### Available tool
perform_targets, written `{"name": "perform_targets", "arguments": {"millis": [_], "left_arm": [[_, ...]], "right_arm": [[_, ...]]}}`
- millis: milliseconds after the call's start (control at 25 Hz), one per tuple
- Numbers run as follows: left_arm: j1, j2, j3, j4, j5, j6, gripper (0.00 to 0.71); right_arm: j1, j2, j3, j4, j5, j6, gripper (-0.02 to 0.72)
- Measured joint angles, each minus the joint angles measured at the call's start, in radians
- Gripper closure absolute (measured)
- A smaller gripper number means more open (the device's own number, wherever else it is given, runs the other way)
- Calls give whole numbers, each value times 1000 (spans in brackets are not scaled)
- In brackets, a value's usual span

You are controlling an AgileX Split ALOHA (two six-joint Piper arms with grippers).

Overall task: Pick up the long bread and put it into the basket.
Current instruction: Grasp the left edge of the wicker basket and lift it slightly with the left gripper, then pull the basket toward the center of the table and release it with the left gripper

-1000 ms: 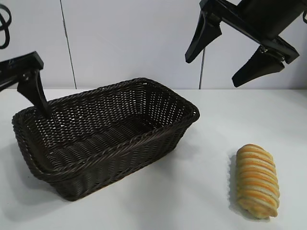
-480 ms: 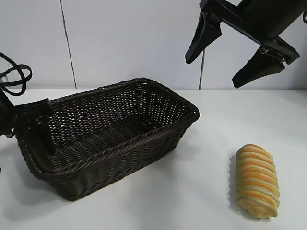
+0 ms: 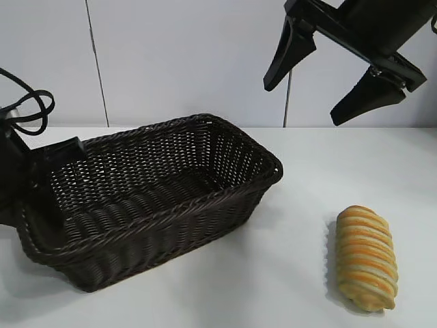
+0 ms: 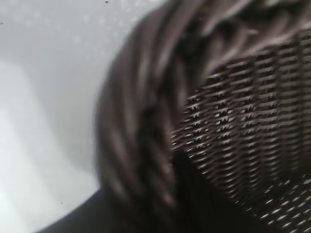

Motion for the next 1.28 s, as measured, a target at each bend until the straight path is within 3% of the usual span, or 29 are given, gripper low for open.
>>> {"name": "perform_targets", "arguments": {"millis": [360, 600, 1200, 1280], "left_arm": [[0, 4, -266, 5, 227, 77, 608], [0, 19, -300, 7, 233, 132, 608], [-1, 217, -300, -68, 175, 215, 608], [-1, 217, -300, -84, 171, 215, 576]], "right_arm": [[0, 0, 0, 0, 0, 0, 8], [0, 0, 0, 0, -1, 0, 8], [0, 0, 0, 0, -1, 0, 8], [0, 0, 0, 0, -1, 0, 8]]}}
